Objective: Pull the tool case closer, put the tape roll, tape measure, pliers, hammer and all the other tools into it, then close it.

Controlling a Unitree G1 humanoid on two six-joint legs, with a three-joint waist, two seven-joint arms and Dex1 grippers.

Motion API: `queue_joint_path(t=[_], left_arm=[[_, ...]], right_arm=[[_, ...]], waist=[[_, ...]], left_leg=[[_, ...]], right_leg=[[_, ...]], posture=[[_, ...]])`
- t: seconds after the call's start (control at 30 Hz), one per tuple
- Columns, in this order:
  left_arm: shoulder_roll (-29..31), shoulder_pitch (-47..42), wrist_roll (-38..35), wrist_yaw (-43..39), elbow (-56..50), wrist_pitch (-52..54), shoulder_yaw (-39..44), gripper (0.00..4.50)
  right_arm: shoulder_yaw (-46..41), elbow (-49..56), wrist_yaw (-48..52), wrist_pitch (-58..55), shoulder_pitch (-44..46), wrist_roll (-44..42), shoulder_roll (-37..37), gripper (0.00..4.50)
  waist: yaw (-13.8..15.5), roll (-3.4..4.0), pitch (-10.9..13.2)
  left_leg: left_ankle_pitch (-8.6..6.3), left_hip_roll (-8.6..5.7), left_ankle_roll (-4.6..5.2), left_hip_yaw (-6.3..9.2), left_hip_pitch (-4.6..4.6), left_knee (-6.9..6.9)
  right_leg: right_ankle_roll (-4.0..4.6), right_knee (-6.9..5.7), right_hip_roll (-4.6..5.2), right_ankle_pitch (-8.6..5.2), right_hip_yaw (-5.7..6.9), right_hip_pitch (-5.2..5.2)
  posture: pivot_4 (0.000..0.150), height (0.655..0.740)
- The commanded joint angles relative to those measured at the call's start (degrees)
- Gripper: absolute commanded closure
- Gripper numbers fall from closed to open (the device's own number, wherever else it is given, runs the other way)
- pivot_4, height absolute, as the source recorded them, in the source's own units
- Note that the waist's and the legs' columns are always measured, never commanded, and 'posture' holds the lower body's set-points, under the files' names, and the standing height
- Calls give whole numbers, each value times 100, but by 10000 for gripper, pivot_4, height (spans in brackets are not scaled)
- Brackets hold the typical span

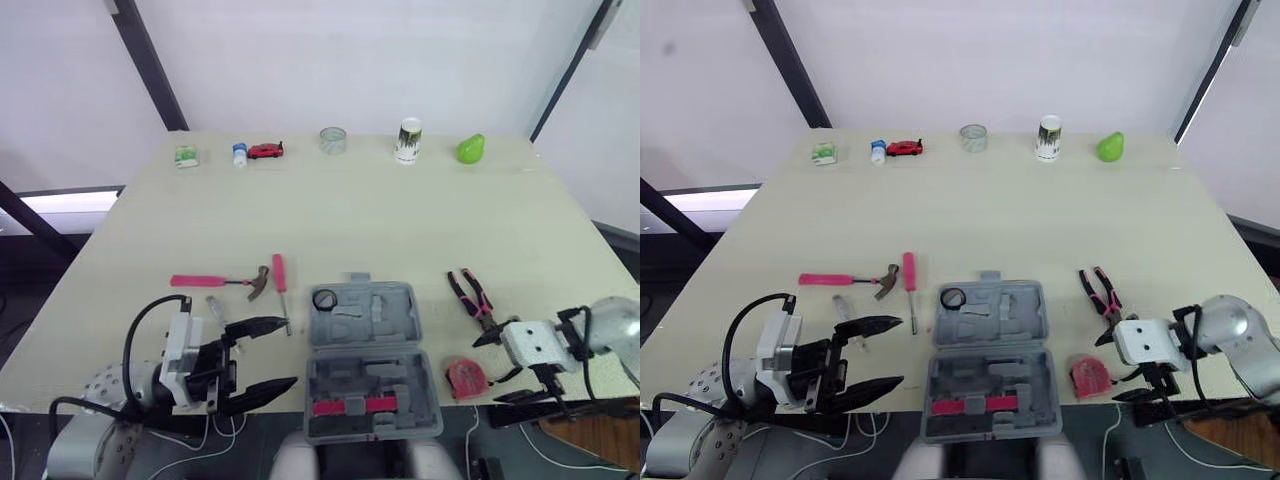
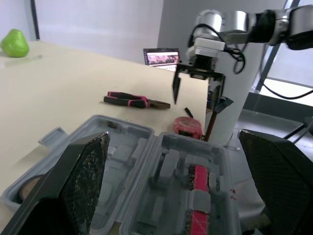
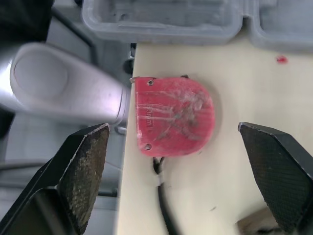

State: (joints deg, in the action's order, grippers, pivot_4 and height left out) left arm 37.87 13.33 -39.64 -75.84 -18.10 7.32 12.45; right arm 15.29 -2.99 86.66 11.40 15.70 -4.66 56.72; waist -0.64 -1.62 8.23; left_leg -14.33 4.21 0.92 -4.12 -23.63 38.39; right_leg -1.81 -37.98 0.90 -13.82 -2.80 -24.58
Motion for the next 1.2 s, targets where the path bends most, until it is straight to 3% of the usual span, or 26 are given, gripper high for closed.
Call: queue_joint_path(t=[0.03, 0.37, 0.53, 0.9, 1.2], left_arm=[[45, 10, -109, -7, -224, 19, 38, 0], [39, 143, -134, 50, -389, 64, 54, 0], [39, 337, -157, 118, -527, 43, 147, 0], [-26, 857, -198, 317, -900, -50, 314, 0], [174, 1120, -609, 29, -971, 135, 545, 0]], right_arm=[[368, -582, 548, 872, 533, 173, -67, 441], [2974, -3034, 584, 4360, 2944, 364, -432, 441], [3710, -3960, 584, 5452, 3592, 376, -881, 441], [4500, -4707, 584, 6563, 4082, 219, -1561, 441], [4919, -5018, 584, 6793, 4173, 338, -1856, 441]], waist=[[8, 7, 4], [-15, 40, 28], [-17, 46, 33], [-13, 50, 35], [-11, 53, 36]], left_leg=[[0, 0, 0, 0, -1, 0], [1, 1, 0, -12, 4, 0], [1, 2, 0, -18, 6, 0], [1, 3, 0, -20, 11, 1], [2, 3, -1, -21, 13, 1]], right_leg=[[0, 0, 0, 0, 0, 0], [2, -2, 1, 0, -8, -2], [3, -2, 3, 1, -15, -2], [4, -8, 7, 1, -15, -2], [5, -11, 8, 1, -14, -1]], posture=[[1500, 7400], [1500, 7400], [1500, 7400], [1500, 7400], [1500, 7400]])
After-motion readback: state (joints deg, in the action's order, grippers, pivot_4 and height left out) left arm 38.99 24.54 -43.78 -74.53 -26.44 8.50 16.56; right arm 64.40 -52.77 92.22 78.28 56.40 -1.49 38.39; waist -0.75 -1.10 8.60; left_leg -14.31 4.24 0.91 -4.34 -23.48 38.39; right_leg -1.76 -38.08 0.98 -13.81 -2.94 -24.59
